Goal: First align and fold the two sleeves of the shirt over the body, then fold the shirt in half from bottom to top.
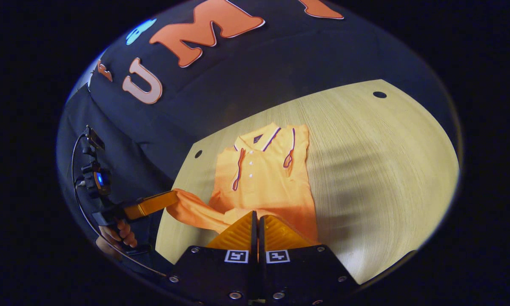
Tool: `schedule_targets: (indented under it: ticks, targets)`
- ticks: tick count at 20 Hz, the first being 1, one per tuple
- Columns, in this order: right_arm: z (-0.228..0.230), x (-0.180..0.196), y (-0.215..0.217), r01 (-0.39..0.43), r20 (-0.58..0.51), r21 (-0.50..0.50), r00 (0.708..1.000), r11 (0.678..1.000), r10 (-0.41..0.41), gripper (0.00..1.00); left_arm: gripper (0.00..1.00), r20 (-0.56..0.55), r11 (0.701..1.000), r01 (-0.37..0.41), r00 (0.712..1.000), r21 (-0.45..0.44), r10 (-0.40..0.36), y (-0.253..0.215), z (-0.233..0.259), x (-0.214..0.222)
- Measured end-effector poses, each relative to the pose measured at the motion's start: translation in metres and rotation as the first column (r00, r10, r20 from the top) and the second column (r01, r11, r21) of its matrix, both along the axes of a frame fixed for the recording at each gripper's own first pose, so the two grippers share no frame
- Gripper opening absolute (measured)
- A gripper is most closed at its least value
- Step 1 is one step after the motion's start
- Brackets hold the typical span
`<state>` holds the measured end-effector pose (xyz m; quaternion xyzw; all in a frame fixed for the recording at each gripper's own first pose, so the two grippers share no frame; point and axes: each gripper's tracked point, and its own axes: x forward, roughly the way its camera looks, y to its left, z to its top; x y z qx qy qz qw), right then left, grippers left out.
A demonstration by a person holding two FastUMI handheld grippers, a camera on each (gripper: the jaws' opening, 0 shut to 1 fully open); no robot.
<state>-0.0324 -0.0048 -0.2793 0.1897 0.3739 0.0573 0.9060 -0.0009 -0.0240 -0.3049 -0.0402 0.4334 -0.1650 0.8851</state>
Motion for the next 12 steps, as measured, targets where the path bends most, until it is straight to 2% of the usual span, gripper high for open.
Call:
schedule_targets:
  ticks: [5, 12]
  targets:
    - [0.009, 0.076, -0.013, 0.039, 0.005, -0.034, 0.999, 0.999, -0.039, 0.01, 0.01, -0.01, 1.0, 0.01, 1.0, -0.001, -0.01, 0.006, -0.018, 0.071]
    - [-0.003, 0.177, -0.038, 0.079, -0.005, -0.125, 0.997, 0.989, -0.081, 0.01, 0.01, 0.003, 0.999, 0.037, 0.999, 0.016, -0.037, 0.009, -0.053, 0.162]
